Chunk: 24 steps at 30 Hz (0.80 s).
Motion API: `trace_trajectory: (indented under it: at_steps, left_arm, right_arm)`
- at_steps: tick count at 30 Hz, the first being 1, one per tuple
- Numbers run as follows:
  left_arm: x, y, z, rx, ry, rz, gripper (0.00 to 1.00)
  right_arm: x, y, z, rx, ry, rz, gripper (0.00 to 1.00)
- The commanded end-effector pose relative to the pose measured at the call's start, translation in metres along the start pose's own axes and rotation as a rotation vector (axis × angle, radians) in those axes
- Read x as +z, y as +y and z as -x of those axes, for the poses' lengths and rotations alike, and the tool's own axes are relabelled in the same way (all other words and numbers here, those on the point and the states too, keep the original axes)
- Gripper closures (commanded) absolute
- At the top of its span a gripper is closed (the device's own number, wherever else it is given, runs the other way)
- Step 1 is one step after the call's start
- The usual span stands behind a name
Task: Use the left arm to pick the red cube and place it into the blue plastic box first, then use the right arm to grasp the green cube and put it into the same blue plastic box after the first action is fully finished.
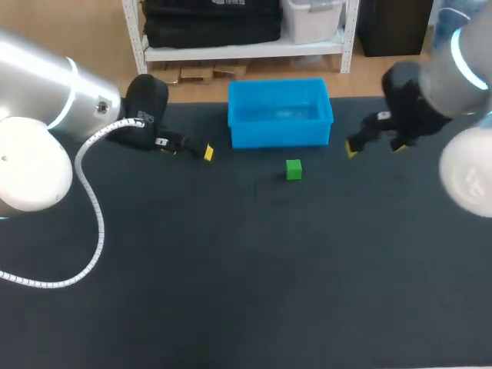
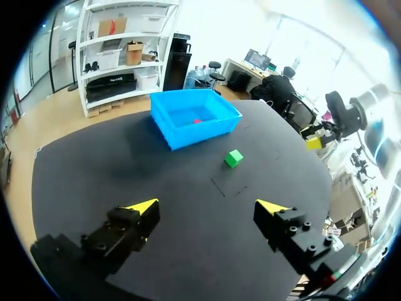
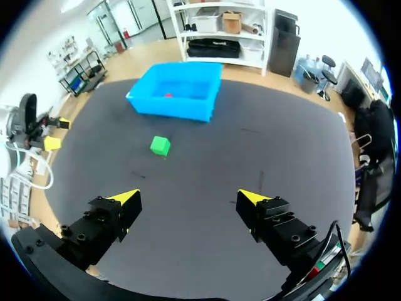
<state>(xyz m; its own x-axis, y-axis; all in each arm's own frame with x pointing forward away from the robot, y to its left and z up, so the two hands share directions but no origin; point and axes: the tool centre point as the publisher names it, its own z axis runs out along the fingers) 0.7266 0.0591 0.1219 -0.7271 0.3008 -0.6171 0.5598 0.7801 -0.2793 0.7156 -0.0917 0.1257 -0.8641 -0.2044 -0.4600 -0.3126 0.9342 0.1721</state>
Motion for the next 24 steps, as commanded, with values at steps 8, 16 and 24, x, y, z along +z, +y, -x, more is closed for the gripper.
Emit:
trace_trajectory:
  at_steps: [8, 16, 24]
  left_arm:
    - [0.0006, 0.0007, -0.0006, 0.001, -0.004, -0.004, 0.00]
    - [0.0006, 0.0007, -0.0006, 0.001, -0.004, -0.004, 0.00]
    - [0.0006, 0.0007, -0.0006, 0.001, -0.004, -0.004, 0.00]
  right_arm:
    - [0.0275, 0.0117, 0.0130, 0.009, 0.035, -0.119, 0.00]
    - [0.0275, 0.0117, 0.0130, 0.009, 0.035, -0.119, 0.00]
    - [0.0275, 0.0117, 0.0130, 0.009, 0.035, -0.119, 0.00]
